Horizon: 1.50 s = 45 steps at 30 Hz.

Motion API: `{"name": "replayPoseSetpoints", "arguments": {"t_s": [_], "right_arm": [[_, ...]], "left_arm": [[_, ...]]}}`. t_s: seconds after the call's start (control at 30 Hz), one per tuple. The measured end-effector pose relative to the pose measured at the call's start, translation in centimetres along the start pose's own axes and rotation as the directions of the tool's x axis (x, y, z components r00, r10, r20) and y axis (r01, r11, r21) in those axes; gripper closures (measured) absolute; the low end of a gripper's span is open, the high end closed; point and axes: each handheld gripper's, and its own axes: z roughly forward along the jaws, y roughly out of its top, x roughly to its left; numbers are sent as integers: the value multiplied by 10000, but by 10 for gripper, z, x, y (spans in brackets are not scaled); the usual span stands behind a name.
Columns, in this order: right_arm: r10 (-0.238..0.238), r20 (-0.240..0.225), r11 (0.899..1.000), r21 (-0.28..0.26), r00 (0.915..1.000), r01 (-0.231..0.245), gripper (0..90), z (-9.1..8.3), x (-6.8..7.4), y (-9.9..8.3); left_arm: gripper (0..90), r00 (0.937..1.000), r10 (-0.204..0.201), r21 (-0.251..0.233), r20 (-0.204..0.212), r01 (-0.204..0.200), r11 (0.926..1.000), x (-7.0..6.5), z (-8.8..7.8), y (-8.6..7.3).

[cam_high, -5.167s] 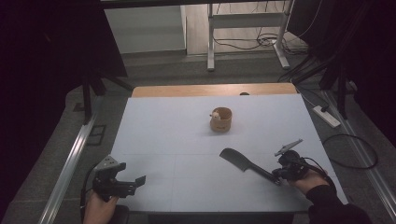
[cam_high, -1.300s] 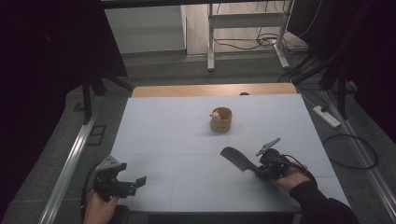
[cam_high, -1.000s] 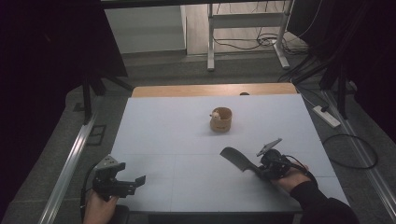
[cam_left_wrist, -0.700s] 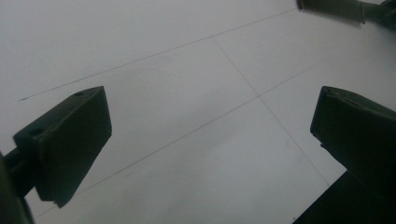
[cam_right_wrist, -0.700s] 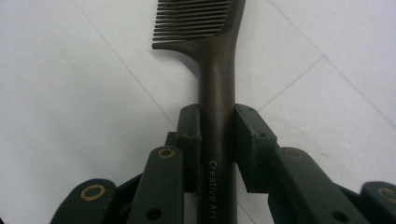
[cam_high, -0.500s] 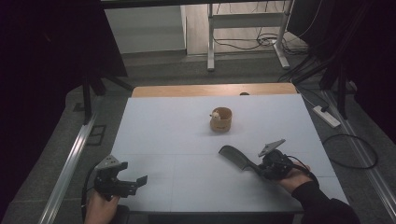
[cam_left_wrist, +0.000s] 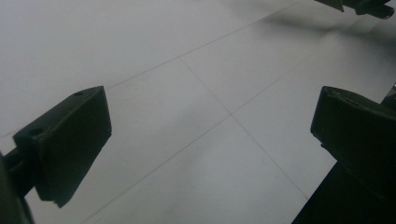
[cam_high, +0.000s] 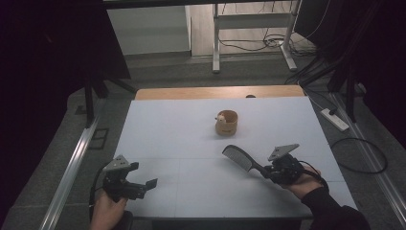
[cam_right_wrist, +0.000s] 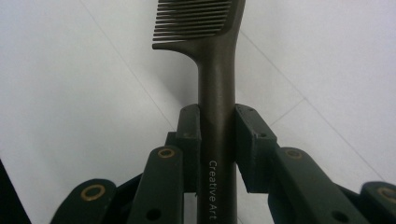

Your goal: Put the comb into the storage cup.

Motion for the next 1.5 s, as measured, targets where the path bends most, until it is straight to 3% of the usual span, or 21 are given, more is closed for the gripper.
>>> {"name": "replayPoseSetpoints", "arguments": {"t_s": [0.13,0.37,0.6,0.87,1.5], "right_arm": [[-6,-24,9994,-348,10000,6,726,-5,1,1],[-139,-29,9964,-838,9999,136,726,-11,3,2],[-351,0,9902,-1351,9994,347,726,-17,7,4],[-580,24,9855,-1595,9983,576,726,-19,10,5],[-955,162,9673,-2345,9953,967,726,-25,21,10]], "left_arm": [[0,9997,200,-15,135,-200,9998,-3,5,7],[0,9995,170,-196,272,-165,9997,-5,9,19],[0,9972,242,-196,701,-229,9995,-6,20,35],[0,9910,362,-320,1292,-323,9990,-7,34,58],[0,9727,489,-376,2267,-415,9984,-15,58,92]]}}
